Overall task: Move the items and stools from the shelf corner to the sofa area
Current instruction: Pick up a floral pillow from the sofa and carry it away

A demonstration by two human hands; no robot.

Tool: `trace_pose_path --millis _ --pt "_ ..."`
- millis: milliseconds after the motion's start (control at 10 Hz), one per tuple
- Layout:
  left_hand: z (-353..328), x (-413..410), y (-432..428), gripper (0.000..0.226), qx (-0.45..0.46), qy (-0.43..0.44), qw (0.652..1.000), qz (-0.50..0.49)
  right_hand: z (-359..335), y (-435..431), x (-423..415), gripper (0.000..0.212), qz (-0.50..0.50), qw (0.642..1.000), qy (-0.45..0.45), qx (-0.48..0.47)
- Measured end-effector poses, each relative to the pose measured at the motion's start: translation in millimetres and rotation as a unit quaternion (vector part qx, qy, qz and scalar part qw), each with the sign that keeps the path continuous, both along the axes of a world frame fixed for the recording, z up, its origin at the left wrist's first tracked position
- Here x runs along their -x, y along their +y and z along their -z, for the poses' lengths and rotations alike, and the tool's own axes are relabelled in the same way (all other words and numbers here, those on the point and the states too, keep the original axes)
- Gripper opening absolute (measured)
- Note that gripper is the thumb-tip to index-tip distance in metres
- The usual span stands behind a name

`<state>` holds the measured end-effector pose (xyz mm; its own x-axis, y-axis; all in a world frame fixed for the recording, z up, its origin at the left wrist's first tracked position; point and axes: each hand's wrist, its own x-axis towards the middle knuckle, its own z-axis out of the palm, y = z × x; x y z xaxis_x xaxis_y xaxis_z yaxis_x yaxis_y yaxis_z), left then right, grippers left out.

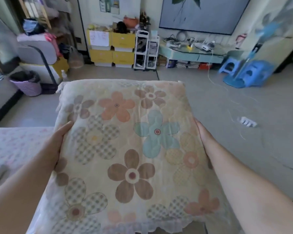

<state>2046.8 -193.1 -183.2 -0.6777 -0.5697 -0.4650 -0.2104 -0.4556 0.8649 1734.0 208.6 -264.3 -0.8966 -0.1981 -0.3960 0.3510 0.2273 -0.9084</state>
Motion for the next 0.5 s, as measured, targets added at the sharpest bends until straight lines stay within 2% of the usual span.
trace_pose_path --millis 100,200,300,400,500 --pt "-7 39 26 0.037 -0.009 -0.021 0.998 0.064 -19 36 -37 0.104 0.086 0.995 -0.043 -0.015" --pt "-7 64 42 0.055 0.015 -0.064 0.994 0.086 -36 67 -67 0.112 0.168 0.984 -0.064 -0.004" --pt "-9 88 70 0.076 0.07 -0.085 0.992 0.064 -42 102 -90 0.107 0.213 0.975 -0.064 -0.008" --pt "-12 107 101 0.077 0.087 -0.101 0.986 0.102 -72 120 -128 0.071 0.201 0.979 -0.023 0.011" --pt "-13 131 135 0.069 0.097 -0.099 0.982 0.132 -70 161 -126 0.061 0.202 0.979 -0.018 -0.02"
